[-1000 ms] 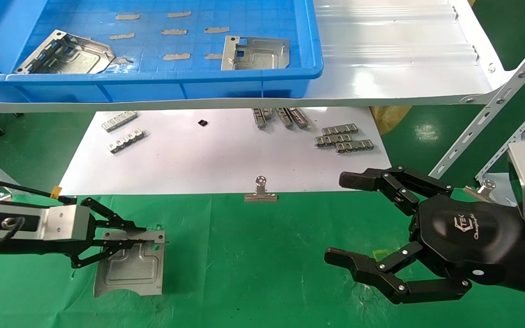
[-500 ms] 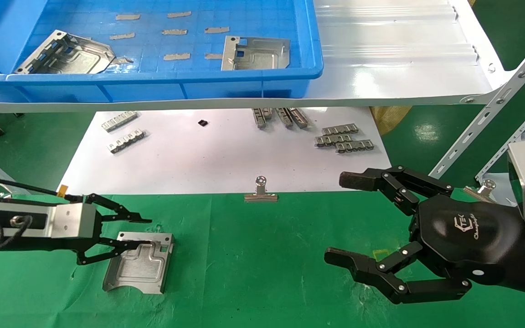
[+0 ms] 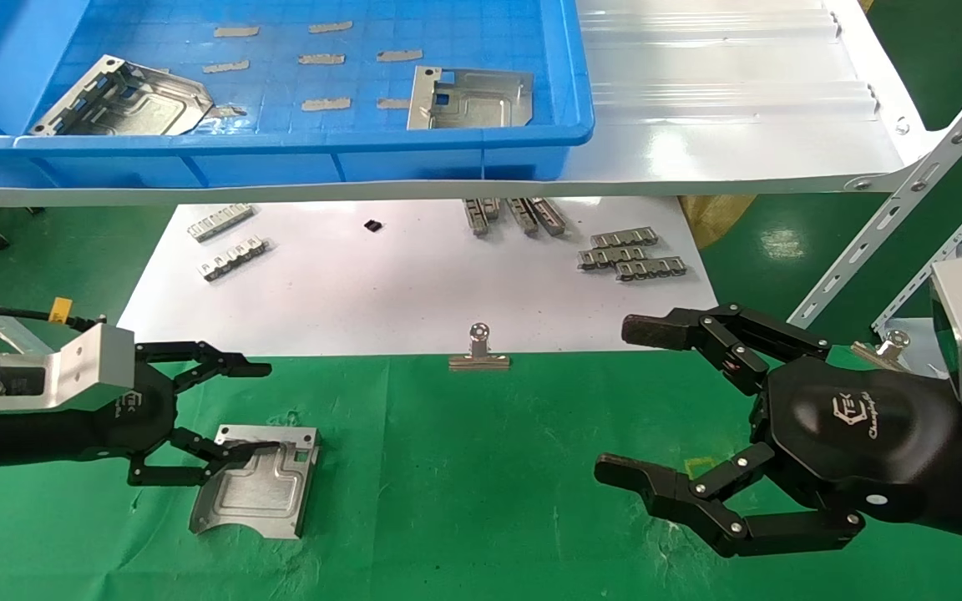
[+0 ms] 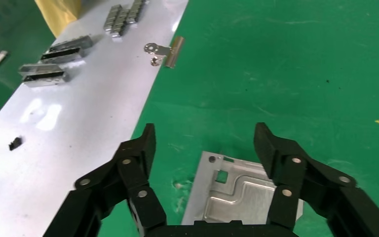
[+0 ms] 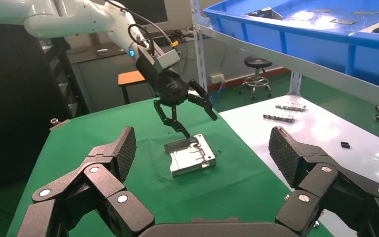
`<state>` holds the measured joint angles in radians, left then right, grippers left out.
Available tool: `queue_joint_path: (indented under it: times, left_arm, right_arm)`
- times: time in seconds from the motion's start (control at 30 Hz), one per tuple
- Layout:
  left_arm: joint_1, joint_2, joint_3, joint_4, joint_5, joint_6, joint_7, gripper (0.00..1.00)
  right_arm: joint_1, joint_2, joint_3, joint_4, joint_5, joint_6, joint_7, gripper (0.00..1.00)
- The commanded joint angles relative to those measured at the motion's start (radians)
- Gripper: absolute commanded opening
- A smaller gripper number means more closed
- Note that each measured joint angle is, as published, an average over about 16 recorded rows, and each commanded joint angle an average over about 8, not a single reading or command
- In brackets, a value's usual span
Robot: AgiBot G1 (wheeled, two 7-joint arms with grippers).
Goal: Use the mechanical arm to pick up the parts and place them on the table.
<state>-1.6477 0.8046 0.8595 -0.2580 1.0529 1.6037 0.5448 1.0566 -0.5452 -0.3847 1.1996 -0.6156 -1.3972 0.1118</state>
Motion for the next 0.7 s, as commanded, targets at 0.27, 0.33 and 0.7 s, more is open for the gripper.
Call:
queue_joint_path:
  times: [0.27,0.33,0.7]
  left_arm:
    - [0.016,-0.005,-0.016,-0.028,-0.01,-0.003,-0.019,1.0]
    - [0.032,-0.011,-0.031,-0.053,-0.02,-0.005,-0.037,1.0]
    - [0.135,-0.046,-0.136,-0.239,-0.078,-0.025,-0.17,1.0]
  right_arm:
    - [0.0,0.0,0.0,0.0,0.0,0.0,0.0,1.0]
    - [0.0,0.0,0.0,0.0,0.0,0.0,0.0,1.0]
    - [0.0,0.0,0.0,0.0,0.0,0.0,0.0,1.0]
